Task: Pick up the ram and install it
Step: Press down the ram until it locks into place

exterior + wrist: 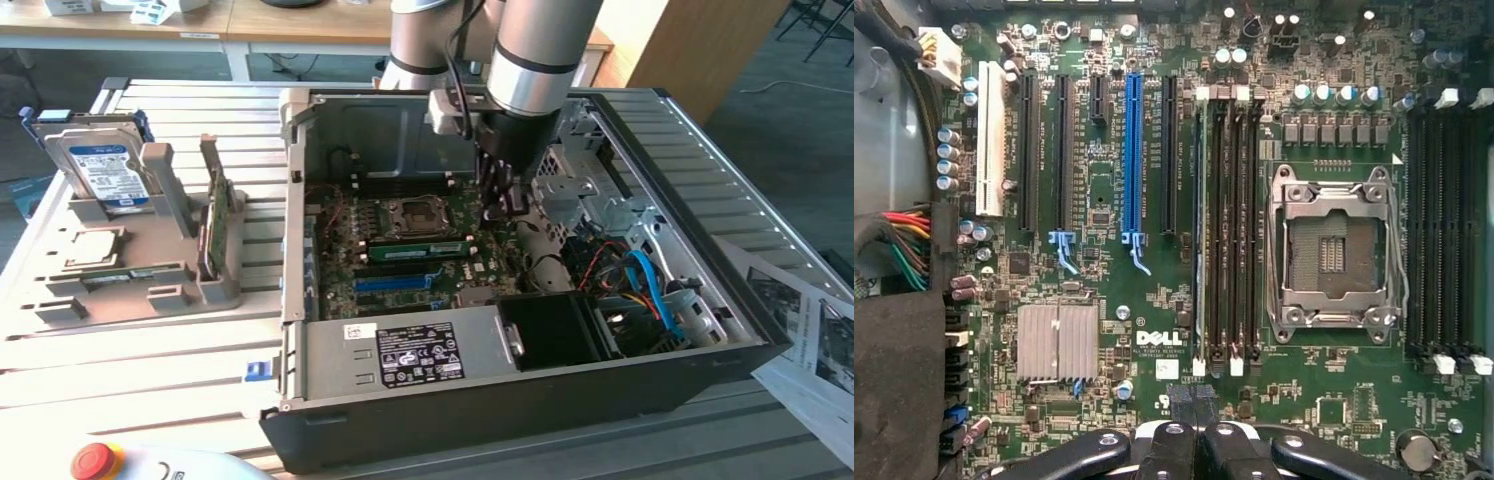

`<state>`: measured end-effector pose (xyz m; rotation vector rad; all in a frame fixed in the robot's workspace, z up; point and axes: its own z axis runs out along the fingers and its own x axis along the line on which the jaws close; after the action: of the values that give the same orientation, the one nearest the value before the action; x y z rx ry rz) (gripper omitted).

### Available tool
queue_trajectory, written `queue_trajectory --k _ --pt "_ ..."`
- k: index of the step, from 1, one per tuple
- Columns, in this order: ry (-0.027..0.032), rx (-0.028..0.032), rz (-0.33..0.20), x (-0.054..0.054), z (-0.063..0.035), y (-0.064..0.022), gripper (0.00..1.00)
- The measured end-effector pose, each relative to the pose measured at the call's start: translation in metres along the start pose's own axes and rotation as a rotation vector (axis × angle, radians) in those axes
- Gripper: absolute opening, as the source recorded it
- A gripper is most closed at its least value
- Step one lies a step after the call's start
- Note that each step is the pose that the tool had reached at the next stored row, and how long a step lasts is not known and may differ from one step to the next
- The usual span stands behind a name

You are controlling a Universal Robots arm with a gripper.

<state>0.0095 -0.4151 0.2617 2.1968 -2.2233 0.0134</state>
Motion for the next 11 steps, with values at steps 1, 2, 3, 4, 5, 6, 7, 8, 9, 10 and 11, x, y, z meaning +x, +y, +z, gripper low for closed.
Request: queue_trajectory --k 1,2,3,4,5,6,7,8,9,10,11 --pt "0.0007 0.0000 0.000 0.000 0.0014 0.0000 0.10" --pt "0.0014 0.0000 0.000 0.000 0.0028 0.0000 0.10" --pt "0.0019 -0.0001 0.000 0.000 0.0042 0.0000 0.10" --pt "0.0023 0.0000 0.000 0.000 0.0055 0.0000 0.10" --pt "0.0027 0.0000 0.000 0.000 0.0069 0.0000 0.10" --pt "0.0033 0.0000 0.000 0.000 0.0080 0.0000 0.10" --pt "0.0040 0.0000 0.000 0.000 0.0090 0.0000 0.10" --pt "0.0046 0.0001 0.000 0.000 0.0100 0.0000 0.10" --pt "0.0053 0.0000 0.000 0.000 0.0110 0.0000 0.10" --pt "0.0057 0.0000 0.000 0.000 0.0120 -0.0001 0.10" --pt "0.0062 0.0000 0.001 0.000 0.0130 -0.0001 0.10"
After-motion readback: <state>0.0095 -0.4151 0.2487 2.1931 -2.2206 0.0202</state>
